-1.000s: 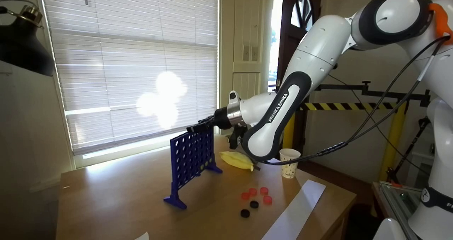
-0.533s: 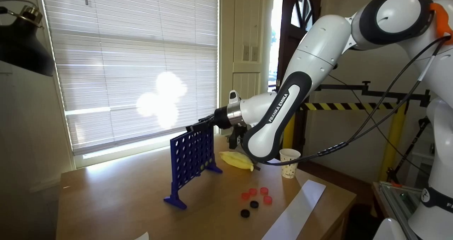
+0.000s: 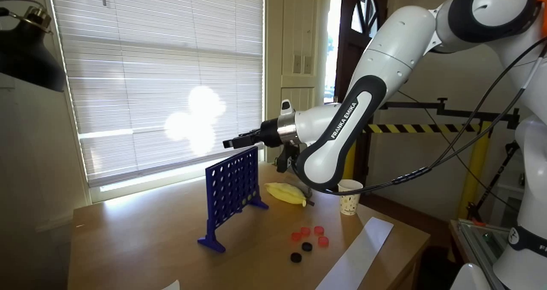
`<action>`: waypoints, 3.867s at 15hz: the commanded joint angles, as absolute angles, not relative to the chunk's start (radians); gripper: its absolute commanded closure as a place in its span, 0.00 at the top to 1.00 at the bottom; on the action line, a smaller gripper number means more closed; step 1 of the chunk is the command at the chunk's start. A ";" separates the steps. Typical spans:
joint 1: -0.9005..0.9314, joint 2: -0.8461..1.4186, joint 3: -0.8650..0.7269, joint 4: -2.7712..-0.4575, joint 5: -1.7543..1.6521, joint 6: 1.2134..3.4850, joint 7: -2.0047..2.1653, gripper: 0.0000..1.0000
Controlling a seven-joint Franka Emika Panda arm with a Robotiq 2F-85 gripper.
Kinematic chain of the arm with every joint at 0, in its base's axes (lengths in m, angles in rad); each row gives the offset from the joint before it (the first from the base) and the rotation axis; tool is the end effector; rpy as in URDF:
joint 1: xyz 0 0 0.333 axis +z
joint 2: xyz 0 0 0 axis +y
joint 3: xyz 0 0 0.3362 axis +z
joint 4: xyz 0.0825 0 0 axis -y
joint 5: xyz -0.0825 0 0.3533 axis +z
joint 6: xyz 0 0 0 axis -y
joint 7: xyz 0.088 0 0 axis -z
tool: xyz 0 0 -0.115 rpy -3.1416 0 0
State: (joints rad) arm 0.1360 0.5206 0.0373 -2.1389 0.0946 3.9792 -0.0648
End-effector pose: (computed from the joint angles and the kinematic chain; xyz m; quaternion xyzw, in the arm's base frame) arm 0.6022 0.0879 0.3651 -0.7899 -0.0399 -0.6112 0.0306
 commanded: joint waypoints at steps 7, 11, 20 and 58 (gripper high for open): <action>0.102 0.245 0.115 -2.408 0.087 3.748 0.131 1.00; 0.035 0.155 0.170 -2.485 -0.022 3.598 0.298 1.00; -0.392 0.131 0.430 -2.565 -0.436 3.339 0.842 1.00; -0.324 0.081 0.069 -2.256 0.097 2.615 0.050 1.00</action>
